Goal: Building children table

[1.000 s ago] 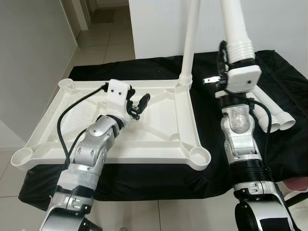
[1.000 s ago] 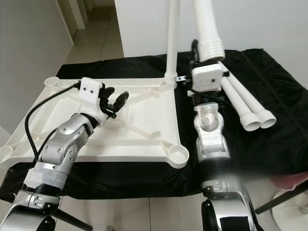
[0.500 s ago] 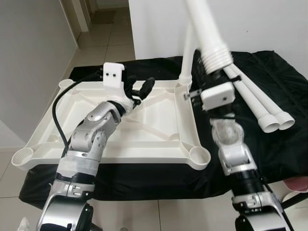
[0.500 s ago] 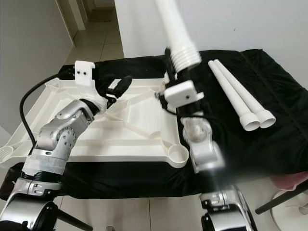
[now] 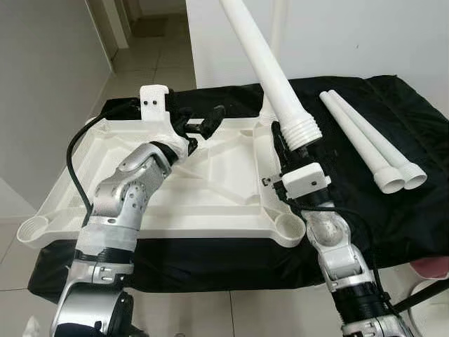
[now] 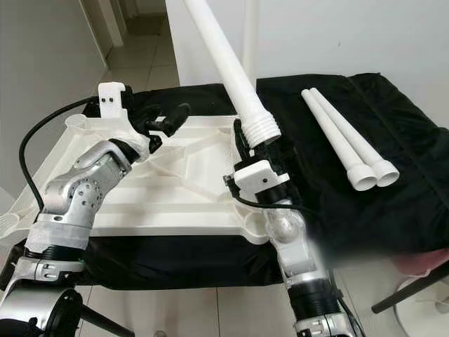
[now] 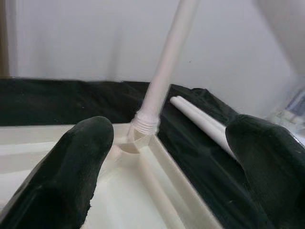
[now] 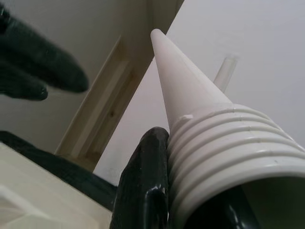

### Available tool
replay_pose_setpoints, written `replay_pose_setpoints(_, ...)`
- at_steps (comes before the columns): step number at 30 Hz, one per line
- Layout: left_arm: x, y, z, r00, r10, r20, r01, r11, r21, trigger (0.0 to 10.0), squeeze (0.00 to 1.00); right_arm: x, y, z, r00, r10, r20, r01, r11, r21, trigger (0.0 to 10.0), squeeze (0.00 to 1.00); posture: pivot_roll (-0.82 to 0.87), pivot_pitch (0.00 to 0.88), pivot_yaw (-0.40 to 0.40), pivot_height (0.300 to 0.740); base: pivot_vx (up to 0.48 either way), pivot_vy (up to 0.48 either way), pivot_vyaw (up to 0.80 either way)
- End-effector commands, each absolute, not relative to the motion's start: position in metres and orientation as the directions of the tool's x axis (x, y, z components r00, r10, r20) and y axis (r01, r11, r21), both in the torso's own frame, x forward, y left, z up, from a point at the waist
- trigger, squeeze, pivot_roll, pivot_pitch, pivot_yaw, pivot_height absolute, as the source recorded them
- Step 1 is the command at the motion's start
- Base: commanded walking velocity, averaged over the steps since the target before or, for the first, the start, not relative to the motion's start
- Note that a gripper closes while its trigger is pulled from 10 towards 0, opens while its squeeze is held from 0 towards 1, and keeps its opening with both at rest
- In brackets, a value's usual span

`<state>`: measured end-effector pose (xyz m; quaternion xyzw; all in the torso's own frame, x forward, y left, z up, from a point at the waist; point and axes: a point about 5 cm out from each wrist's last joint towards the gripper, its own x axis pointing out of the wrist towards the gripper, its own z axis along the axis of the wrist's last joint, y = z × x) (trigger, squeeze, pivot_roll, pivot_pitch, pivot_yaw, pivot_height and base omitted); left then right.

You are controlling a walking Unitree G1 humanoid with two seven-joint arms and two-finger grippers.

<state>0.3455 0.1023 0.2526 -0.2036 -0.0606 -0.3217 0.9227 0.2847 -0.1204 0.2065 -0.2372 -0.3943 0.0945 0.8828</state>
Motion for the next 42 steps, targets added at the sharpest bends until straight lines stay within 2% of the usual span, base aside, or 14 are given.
replay_pose_setpoints(1,0.338,0.098,0.263,0.656,-0.686,0.314,0.754,0.573,-0.323,10.0,0.28,0.283,-0.117,0.205,0.672,0.352,0.651,0.018,0.872,-0.489,10.0,0.00,-0.08,0.000,0.086,0.740,0.000,0.000,0.00)
replay_pose_setpoints(2,0.338,0.098,0.263,0.656,-0.686,0.314,0.754,0.573,-0.323,10.0,0.28,0.283,-0.117,0.205,0.672,0.352,0.651,0.018,0.872,-0.489,10.0,0.00,-0.08,0.000,0.086,0.740,0.000,0.000,0.00)
replay_pose_setpoints(3,0.337,0.097,0.263,0.648,-0.695,0.311,0.758,0.547,-0.356,10.0,0.00,0.282,-0.118,0.200,0.685,0.358,0.635,0.008,0.868,-0.497,10.0,0.00,-0.08,0.000,0.086,0.740,0.000,0.000,0.00)
replay_pose_setpoints(10,0.333,0.093,0.264,0.601,-0.733,0.317,0.769,0.422,-0.480,10.0,0.00,0.276,-0.118,0.183,0.713,0.414,0.566,-0.042,0.831,-0.555,10.0,0.00,-0.09,0.000,0.079,0.740,0.000,0.000,0.00)
replay_pose_setpoints(17,0.335,0.090,0.263,0.599,-0.745,0.293,0.749,0.392,-0.533,10.0,0.00,0.273,-0.108,0.178,0.693,0.492,0.527,-0.096,0.787,-0.610,10.0,0.00,-0.09,0.000,0.083,0.740,0.000,0.000,0.00)
replay_pose_setpoints(27,0.335,0.088,0.262,0.587,-0.771,0.246,0.727,0.369,-0.579,10.0,0.00,0.265,-0.099,0.169,0.664,0.565,0.490,-0.130,0.732,-0.668,10.0,0.00,-0.09,0.006,0.085,0.740,0.000,0.000,0.00)
replay_pose_setpoints(31,0.341,0.091,0.264,0.612,-0.752,0.245,0.702,0.373,-0.607,10.0,0.00,0.260,-0.099,0.167,0.650,0.585,0.485,-0.119,0.709,-0.695,10.0,0.00,-0.09,0.011,0.083,0.740,0.000,0.000,0.00)
replay_pose_setpoints(35,0.355,0.101,0.269,0.669,-0.712,0.214,0.639,0.403,-0.656,10.0,0.00,0.250,-0.110,0.162,0.652,0.586,0.481,-0.062,0.673,-0.737,10.0,0.00,-0.08,0.018,0.068,0.740,0.000,0.000,0.00)
replay_pose_setpoints(39,0.358,0.106,0.269,0.681,-0.707,0.191,0.626,0.426,-0.653,10.0,0.00,0.244,-0.116,0.158,0.658,0.580,0.481,-0.043,0.666,-0.745,10.0,0.00,-0.08,0.020,0.068,0.740,0.000,0.000,0.00)
replay_pose_setpoints(42,0.360,0.109,0.270,0.683,-0.707,0.182,0.617,0.426,-0.661,10.0,0.00,0.235,-0.121,0.155,0.639,0.613,0.466,-0.022,0.619,-0.785,10.0,0.00,-0.08,0.023,0.070,0.740,0.000,0.000,0.00)
